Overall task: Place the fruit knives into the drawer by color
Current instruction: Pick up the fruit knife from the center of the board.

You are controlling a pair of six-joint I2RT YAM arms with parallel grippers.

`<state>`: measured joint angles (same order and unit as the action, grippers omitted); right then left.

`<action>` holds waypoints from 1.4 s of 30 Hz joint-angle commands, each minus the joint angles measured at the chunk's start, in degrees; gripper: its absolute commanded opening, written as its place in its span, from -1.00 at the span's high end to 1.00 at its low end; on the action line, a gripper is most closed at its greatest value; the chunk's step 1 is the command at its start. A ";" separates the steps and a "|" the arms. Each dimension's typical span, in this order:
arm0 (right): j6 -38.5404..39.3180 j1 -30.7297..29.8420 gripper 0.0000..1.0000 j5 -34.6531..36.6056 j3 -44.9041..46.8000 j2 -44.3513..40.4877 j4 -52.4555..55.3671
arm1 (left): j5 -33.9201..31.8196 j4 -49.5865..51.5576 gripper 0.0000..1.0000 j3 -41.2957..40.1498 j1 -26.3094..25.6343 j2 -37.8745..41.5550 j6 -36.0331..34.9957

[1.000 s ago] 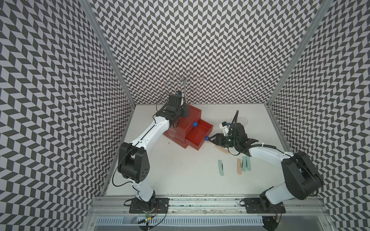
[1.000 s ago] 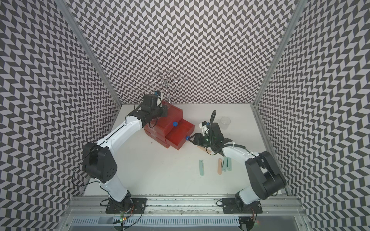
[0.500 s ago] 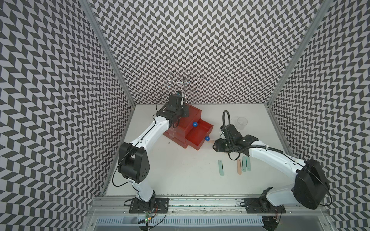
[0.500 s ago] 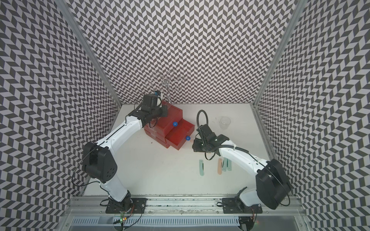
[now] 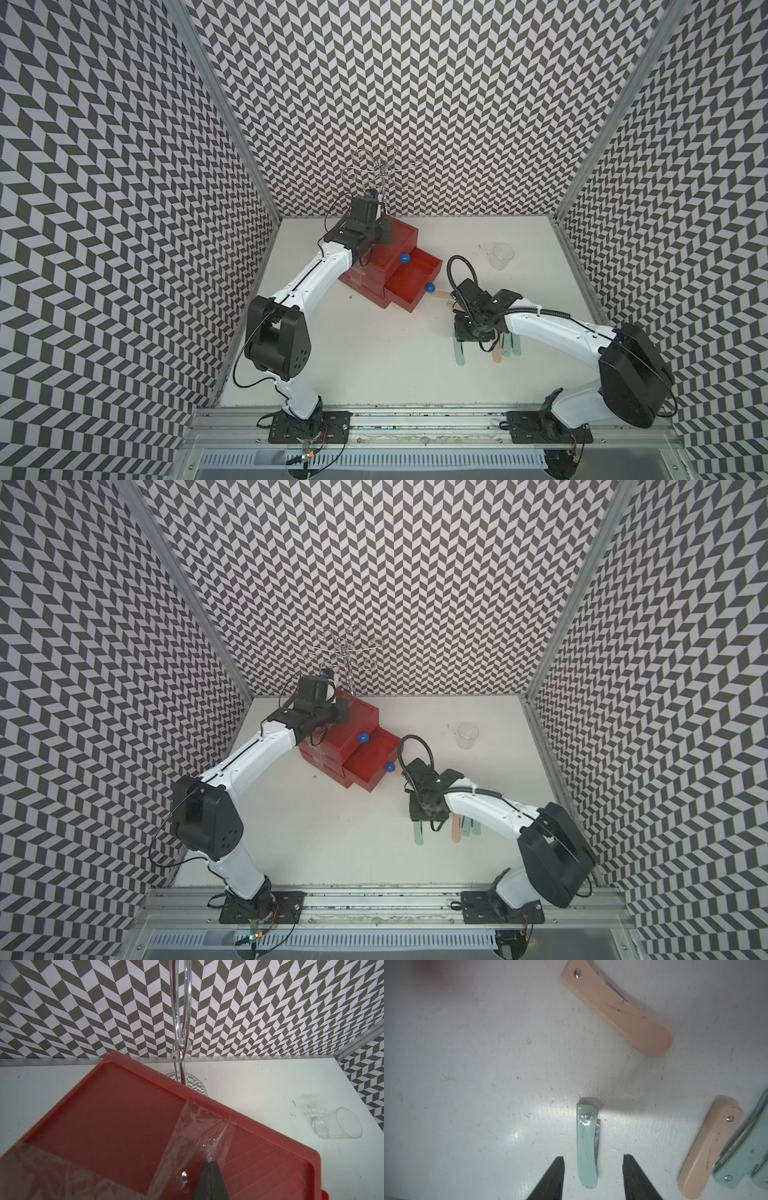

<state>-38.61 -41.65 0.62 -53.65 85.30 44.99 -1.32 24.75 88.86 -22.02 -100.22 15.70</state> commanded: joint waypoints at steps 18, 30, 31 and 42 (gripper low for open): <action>-1.56 -4.65 0.19 -3.67 1.18 6.61 1.05 | -0.44 14.93 1.00 -3.48 -0.08 -5.84 -0.11; -0.20 -4.56 0.25 -2.71 -1.25 10.36 0.80 | -0.52 15.06 1.00 -3.43 -0.08 -5.92 -0.23; -0.07 -4.53 0.25 -2.65 -1.39 10.59 0.86 | -0.52 15.07 1.00 -3.42 -0.05 -5.88 -0.23; 0.70 -4.49 0.30 -2.12 -1.72 12.87 0.11 | -0.52 15.06 1.00 -3.43 -0.10 -5.83 -0.16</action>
<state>-38.44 -45.98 -2.74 -55.24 96.09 47.79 -1.50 24.91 89.08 -22.00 -100.40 15.70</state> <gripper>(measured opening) 0.349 0.044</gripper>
